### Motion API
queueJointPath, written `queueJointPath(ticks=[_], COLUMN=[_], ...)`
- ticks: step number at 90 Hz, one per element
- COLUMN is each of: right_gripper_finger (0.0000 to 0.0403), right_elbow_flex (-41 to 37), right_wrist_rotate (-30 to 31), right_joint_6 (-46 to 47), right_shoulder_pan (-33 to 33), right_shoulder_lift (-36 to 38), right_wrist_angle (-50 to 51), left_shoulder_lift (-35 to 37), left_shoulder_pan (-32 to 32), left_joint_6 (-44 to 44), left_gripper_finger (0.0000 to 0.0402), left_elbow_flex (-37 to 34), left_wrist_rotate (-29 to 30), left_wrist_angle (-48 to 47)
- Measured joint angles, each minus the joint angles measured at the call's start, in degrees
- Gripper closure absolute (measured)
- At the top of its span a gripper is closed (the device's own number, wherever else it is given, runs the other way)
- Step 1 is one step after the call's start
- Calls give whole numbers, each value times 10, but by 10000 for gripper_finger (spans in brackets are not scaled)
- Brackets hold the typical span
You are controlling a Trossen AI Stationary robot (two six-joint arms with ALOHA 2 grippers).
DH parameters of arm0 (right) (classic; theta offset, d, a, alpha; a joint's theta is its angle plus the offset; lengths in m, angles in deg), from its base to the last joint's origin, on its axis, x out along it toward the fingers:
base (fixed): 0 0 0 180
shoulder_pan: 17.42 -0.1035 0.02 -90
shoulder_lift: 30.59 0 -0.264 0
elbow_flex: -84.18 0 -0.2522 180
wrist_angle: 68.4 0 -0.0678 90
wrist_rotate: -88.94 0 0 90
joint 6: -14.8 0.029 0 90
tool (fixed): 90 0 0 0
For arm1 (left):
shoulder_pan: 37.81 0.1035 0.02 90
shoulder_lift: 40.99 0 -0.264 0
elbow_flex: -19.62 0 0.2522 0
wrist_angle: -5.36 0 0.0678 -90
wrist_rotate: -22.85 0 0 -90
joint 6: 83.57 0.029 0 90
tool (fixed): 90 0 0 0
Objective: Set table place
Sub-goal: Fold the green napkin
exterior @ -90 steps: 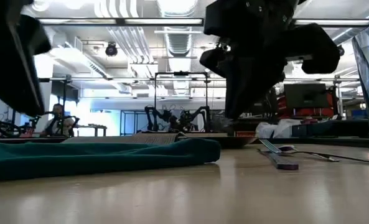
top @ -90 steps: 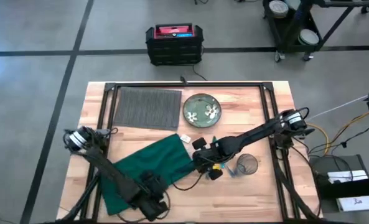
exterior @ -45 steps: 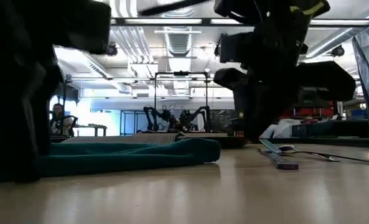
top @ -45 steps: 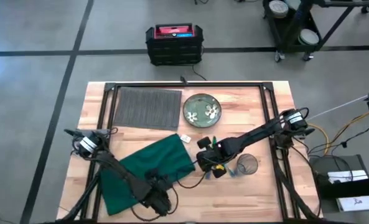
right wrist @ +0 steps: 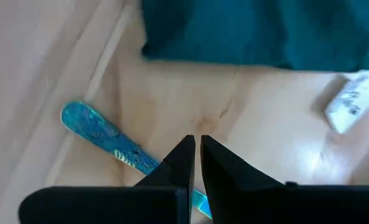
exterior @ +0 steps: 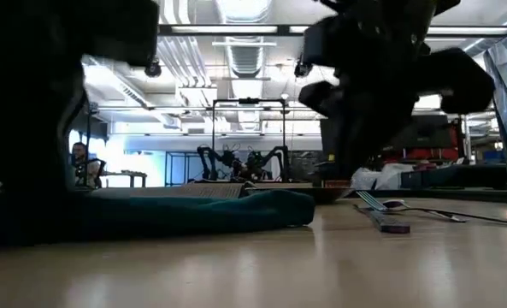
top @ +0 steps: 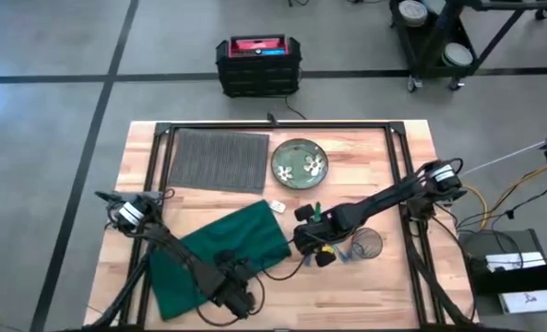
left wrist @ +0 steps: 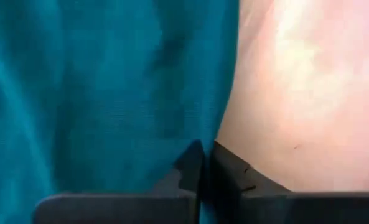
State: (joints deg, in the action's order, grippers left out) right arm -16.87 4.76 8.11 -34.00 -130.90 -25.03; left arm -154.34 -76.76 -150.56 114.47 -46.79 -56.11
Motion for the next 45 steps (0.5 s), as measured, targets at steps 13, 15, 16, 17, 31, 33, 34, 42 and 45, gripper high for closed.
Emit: queueJointPath(ticks=[13,15,16,17,31,33,34,42,45], right_gripper_finger=[389,389,389,389,389,388,387,373,364], right_elbow_flex=[0,0,0,0,-15,-21,-23,-48,-58], right_wrist_rotate=[0,0,0,0,-19,-29,-34,-67,-76], right_joint_6=[54,56,56,56,145,163,172,224,240], right_shoulder_pan=[0,0,0,1,-1,0,-1,-11,-18], right_shoulder_lift=[3,3,2,2,1,0,0,1,1], right_wrist_angle=[-4,-8,-12,-16,-23,-24,-24,-29,-41], left_shoulder_lift=[45,49,52,54,82,83,83,83,83], left_shoulder_pan=[3,3,3,4,5,5,5,5,5], left_joint_6=[-23,-26,-26,-26,-27,-27,-27,-28,-27], left_gripper_finger=[401,401,401,400,401,401,401,401,401], left_elbow_flex=[-5,-7,-7,-7,-14,-15,-16,-19,-19], left_wrist_rotate=[36,44,47,50,78,77,77,77,77], left_wrist_angle=[2,2,1,1,4,5,6,3,5])
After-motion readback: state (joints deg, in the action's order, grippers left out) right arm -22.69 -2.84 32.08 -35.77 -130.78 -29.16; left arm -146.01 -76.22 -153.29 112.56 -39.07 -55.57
